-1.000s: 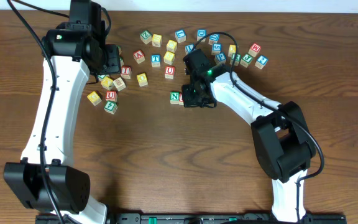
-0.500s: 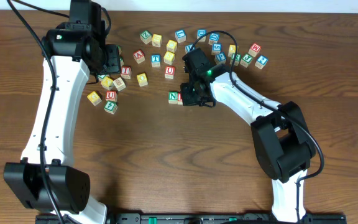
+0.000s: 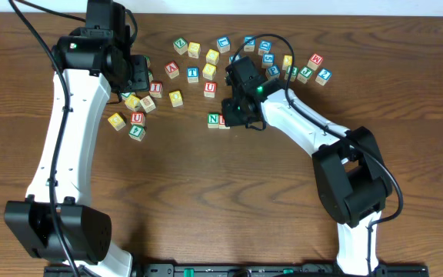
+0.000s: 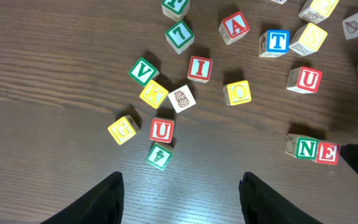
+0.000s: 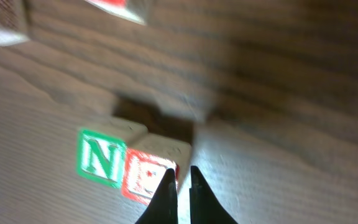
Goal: Spell out NEURIPS
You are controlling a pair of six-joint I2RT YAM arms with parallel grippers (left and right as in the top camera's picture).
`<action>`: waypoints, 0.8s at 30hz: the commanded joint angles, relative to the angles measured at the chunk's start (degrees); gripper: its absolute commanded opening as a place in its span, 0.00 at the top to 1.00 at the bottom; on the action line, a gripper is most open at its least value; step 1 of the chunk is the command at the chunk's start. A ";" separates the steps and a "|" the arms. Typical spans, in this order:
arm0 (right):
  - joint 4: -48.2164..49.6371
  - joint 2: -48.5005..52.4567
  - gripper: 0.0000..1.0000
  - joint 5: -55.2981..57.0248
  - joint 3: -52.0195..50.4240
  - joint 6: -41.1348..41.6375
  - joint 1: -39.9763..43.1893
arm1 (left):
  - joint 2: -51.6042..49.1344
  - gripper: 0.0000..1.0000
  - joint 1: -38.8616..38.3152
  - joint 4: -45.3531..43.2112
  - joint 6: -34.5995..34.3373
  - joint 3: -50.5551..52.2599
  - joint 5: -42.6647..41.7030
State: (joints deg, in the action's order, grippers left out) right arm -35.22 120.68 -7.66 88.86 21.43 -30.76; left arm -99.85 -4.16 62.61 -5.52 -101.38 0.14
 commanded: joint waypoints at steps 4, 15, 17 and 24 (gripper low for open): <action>4.59 -2.29 0.96 1.75 0.39 -1.33 0.02 | 0.63 0.41 0.24 0.11 0.55 -0.85 0.11; 16.39 0.74 0.95 0.59 0.39 -1.36 -0.68 | 0.63 0.41 0.24 0.09 0.55 -0.85 0.11; 17.09 1.75 0.95 0.42 0.39 -1.36 -1.07 | 0.63 0.41 0.24 0.11 0.57 -0.85 0.11; 17.27 3.76 0.97 -0.57 0.39 -1.77 -2.01 | 0.63 0.41 0.24 0.09 0.55 -0.85 0.11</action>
State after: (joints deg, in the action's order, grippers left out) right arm -18.11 123.22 -7.09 88.86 20.34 -32.16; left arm -99.85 -4.16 62.61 -5.52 -101.38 0.16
